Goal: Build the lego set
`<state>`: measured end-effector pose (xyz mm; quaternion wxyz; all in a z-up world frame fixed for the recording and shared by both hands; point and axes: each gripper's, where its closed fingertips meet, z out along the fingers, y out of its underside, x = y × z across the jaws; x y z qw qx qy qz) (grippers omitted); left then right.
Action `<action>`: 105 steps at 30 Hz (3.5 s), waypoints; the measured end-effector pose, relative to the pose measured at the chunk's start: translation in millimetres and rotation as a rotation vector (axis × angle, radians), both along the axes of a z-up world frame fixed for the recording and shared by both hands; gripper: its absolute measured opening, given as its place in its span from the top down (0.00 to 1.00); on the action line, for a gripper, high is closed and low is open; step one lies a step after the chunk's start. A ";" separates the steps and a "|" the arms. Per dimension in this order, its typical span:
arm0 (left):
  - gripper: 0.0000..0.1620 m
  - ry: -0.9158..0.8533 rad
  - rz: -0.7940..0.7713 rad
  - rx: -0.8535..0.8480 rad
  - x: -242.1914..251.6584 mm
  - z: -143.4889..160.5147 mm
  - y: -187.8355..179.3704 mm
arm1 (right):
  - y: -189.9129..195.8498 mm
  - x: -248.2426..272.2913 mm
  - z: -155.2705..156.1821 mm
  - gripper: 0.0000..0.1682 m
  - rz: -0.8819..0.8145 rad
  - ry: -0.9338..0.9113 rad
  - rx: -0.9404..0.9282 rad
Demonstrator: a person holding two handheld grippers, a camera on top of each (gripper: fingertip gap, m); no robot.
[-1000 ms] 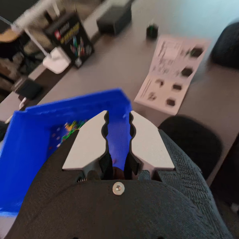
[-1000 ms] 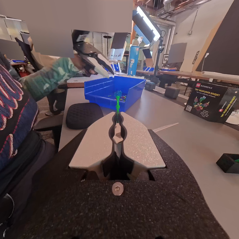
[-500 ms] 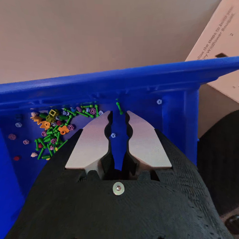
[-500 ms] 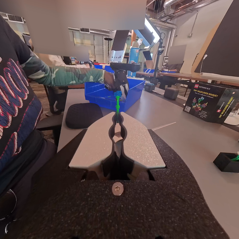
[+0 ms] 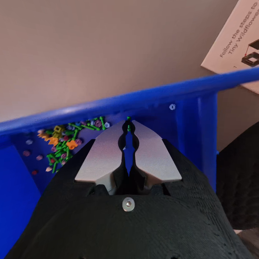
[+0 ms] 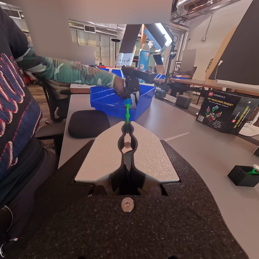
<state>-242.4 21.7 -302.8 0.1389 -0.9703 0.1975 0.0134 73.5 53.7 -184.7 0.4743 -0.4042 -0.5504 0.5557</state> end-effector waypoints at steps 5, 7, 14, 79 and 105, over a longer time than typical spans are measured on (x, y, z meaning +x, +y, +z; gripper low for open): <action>0.98 -0.099 -0.037 0.246 43.1 84.7 -23.0 | 1.6 1.7 1.9 0.98 -0.002 0.019 -0.013; 0.98 -0.150 -0.127 0.270 86.8 107.7 -50.1 | 1.7 0.6 1.2 0.98 0.002 0.014 -0.018; 0.97 -0.136 -0.263 -0.013 167.7 11.2 -123.3 | -2.8 0.9 2.1 0.98 0.004 0.026 0.012; 0.98 -0.137 -0.315 -0.049 168.7 -1.6 -122.0 | 30.9 86.7 -92.8 0.98 -0.236 -1.149 -0.023; 0.98 -0.985 -0.055 0.714 239.0 117.9 -46.9 | -32.2 -30.5 57.4 0.98 0.261 0.223 -0.759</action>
